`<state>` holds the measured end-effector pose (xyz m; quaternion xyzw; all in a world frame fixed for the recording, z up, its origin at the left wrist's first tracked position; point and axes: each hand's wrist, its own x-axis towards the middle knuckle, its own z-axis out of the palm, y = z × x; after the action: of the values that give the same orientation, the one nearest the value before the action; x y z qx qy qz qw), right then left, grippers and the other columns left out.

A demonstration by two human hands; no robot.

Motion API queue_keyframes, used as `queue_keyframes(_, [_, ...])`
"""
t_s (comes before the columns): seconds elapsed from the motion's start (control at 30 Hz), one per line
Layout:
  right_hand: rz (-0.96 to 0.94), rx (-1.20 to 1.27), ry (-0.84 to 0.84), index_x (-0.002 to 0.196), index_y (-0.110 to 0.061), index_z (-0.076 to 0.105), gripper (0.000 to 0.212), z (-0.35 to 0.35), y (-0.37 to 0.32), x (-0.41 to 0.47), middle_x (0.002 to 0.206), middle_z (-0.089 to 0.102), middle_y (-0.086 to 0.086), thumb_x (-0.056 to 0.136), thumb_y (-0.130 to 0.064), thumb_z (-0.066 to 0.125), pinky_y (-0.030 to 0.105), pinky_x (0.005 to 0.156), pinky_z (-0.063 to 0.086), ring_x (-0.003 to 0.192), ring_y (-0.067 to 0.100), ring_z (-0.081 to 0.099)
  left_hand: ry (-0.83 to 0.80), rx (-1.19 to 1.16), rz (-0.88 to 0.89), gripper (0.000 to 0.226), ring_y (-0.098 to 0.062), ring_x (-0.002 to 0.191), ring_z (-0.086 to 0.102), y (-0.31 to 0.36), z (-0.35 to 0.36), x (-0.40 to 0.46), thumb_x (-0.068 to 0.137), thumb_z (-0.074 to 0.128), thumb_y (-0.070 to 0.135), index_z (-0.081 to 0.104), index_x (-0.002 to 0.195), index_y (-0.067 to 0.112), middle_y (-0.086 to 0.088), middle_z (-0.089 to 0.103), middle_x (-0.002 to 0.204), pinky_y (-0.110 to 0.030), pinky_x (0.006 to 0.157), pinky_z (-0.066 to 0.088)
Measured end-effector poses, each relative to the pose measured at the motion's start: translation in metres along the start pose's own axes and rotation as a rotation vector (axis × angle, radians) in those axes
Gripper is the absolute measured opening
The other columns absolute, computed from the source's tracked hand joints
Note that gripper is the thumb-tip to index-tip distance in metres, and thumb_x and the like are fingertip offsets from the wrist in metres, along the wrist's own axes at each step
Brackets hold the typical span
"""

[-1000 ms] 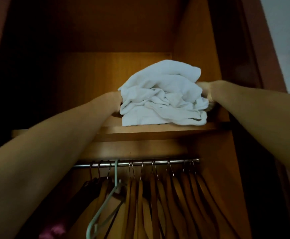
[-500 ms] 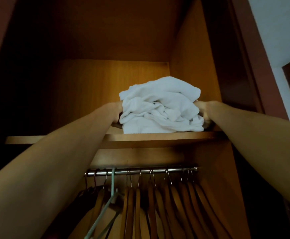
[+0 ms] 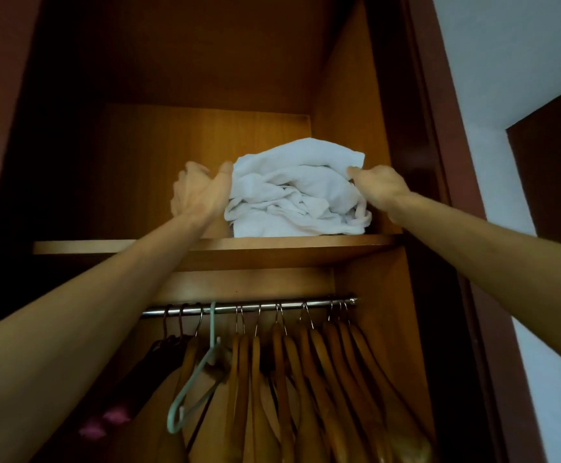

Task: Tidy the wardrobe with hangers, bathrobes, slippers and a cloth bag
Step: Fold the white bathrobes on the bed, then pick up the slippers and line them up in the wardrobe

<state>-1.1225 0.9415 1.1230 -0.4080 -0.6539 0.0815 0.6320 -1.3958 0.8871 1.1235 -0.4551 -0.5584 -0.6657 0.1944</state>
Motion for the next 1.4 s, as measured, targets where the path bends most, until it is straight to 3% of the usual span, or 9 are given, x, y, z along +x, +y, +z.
queue_keyframes(0.07, [-0.113, -0.075, -0.025, 0.091, -0.017, 0.065, 0.040, -0.003, 0.004, -0.028, 0.094, 0.065, 0.002, 0.093, -0.054, 0.051, 0.034, 0.072, 0.047, 0.095, 0.026, 0.062, 0.021, 0.002, 0.125, 0.065, -0.024, 0.112, 0.057, 0.005, -0.003, -0.032, 0.082, 0.046, 0.069, 0.051, 0.126, 0.021, -0.002, 0.057, 0.124, -0.049, 0.097, 0.050])
queue_keyframes(0.17, [-0.289, -0.187, 0.004, 0.128, -0.016, 0.059, 0.058, -0.018, 0.018, -0.083, 0.125, 0.064, 0.003, 0.091, -0.061, 0.053, 0.040, 0.095, 0.050, 0.113, 0.023, 0.061, -0.033, -0.059, 0.302, 0.046, -0.019, 0.101, 0.057, 0.012, -0.008, -0.095, 0.086, 0.053, 0.062, 0.053, 0.112, 0.024, 0.004, 0.058, 0.109, -0.044, 0.088, 0.052])
queue_keyframes(0.37, [-0.386, -0.278, 0.061, 0.124, -0.023, 0.062, 0.047, -0.070, 0.103, -0.209, 0.126, 0.062, -0.008, 0.091, -0.057, 0.058, 0.035, 0.096, 0.050, 0.116, 0.012, 0.058, -0.268, 0.084, 0.587, 0.033, -0.013, 0.097, 0.055, 0.000, 0.005, -0.256, 0.087, 0.056, 0.056, 0.056, 0.102, 0.026, 0.011, 0.058, 0.099, -0.038, 0.085, 0.048])
queue_keyframes(0.5, [-0.167, -0.290, 0.001, 0.117, -0.023, 0.065, 0.039, -0.110, 0.192, -0.314, 0.118, 0.063, -0.009, 0.090, -0.051, 0.064, 0.028, 0.091, 0.048, 0.107, 0.009, 0.059, -0.513, 0.010, 0.558, 0.033, -0.005, 0.096, 0.053, -0.018, 0.022, -0.383, 0.089, 0.056, 0.052, 0.058, 0.108, 0.025, 0.013, 0.058, 0.105, -0.028, 0.082, 0.045])
queue_keyframes(0.7, [0.276, -0.370, -0.128, 0.109, -0.019, 0.069, 0.034, -0.172, 0.325, -0.484, 0.109, 0.067, -0.006, 0.086, -0.044, 0.073, 0.033, 0.083, 0.054, 0.095, 0.011, 0.064, -0.973, -0.218, 0.449, 0.025, -0.008, 0.089, 0.055, -0.042, 0.064, -0.597, 0.088, 0.063, 0.034, 0.061, 0.108, 0.019, 0.007, 0.062, 0.102, -0.033, 0.077, 0.052])
queue_keyframes(0.93, [0.852, -0.498, -0.221, 0.110, -0.019, 0.070, 0.037, -0.246, 0.423, -0.639, 0.104, 0.071, -0.006, 0.085, -0.045, 0.074, 0.023, 0.075, 0.049, 0.092, 0.008, 0.067, -1.518, -0.230, 0.398, 0.033, -0.011, 0.094, 0.060, -0.058, 0.119, -0.805, 0.090, 0.068, 0.034, 0.060, 0.119, 0.019, 0.005, 0.063, 0.109, -0.034, 0.078, 0.054])
queue_keyframes(1.07, [1.122, -0.557, -0.150, 0.101, -0.023, 0.074, 0.031, -0.278, 0.459, -0.699, 0.093, 0.073, -0.010, 0.082, -0.048, 0.072, 0.023, 0.071, 0.050, 0.084, 0.005, 0.068, -1.783, -0.229, 0.406, 0.038, -0.013, 0.102, 0.062, -0.060, 0.150, -0.900, 0.093, 0.066, 0.034, 0.059, 0.127, 0.019, 0.004, 0.064, 0.117, -0.031, 0.084, 0.051])
queue_keyframes(1.2, [1.379, -0.613, -0.008, 0.099, -0.023, 0.075, 0.024, -0.307, 0.507, -0.769, 0.094, 0.075, -0.008, 0.082, -0.040, 0.071, 0.032, 0.081, 0.057, 0.087, 0.011, 0.070, -1.991, -0.245, 0.459, 0.034, -0.016, 0.103, 0.063, -0.064, 0.176, -1.003, 0.093, 0.065, 0.029, 0.061, 0.124, 0.019, 0.003, 0.067, 0.115, -0.032, 0.084, 0.051])
queue_keyframes(1.4, [1.633, -0.637, 0.097, 0.101, -0.021, 0.074, 0.023, -0.342, 0.578, -0.889, 0.093, 0.075, -0.004, 0.082, -0.033, 0.075, 0.033, 0.081, 0.055, 0.091, 0.017, 0.070, -2.180, -0.188, 0.485, 0.037, -0.018, 0.104, 0.064, -0.077, 0.194, -1.144, 0.091, 0.067, 0.026, 0.063, 0.127, 0.018, 0.003, 0.068, 0.117, -0.038, 0.086, 0.055])
